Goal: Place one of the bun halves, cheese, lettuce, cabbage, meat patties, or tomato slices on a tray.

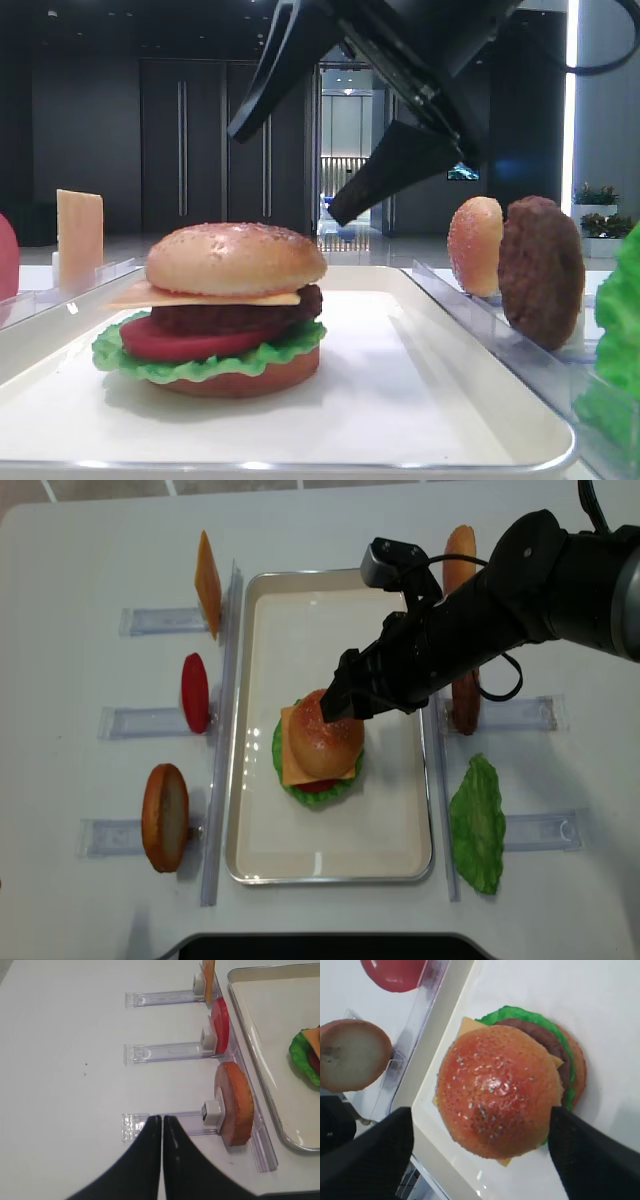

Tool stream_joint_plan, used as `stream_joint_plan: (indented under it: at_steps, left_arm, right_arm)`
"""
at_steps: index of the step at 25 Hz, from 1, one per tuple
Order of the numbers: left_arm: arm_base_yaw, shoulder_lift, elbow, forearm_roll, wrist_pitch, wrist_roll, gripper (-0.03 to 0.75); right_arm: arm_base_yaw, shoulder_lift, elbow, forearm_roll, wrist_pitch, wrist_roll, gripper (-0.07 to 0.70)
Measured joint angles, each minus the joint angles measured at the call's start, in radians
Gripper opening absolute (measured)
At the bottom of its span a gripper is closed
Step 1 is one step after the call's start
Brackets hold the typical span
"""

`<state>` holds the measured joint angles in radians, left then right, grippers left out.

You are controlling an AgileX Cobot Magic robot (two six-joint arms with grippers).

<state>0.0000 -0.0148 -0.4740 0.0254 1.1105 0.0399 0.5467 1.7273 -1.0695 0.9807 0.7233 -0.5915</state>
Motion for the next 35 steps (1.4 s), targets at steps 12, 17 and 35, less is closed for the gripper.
stream_joint_plan:
  at_steps: [12, 17, 35]
  left_arm:
    - [0.0, 0.0, 0.0, 0.0, 0.0, 0.0, 0.0]
    - [0.0, 0.0, 0.0, 0.0, 0.0, 0.0, 0.0]
    - [0.0, 0.0, 0.0, 0.0, 0.0, 0.0, 0.0]
  right_arm:
    - [0.0, -0.054, -0.448, -0.466, 0.287, 0.456, 0.53]
    - [0.0, -0.048, -0.457, -0.812, 0.377, 0.687, 0.529]
    - [-0.604, 0.036, -0.46, -0.949, 0.467, 0.637, 0.529]
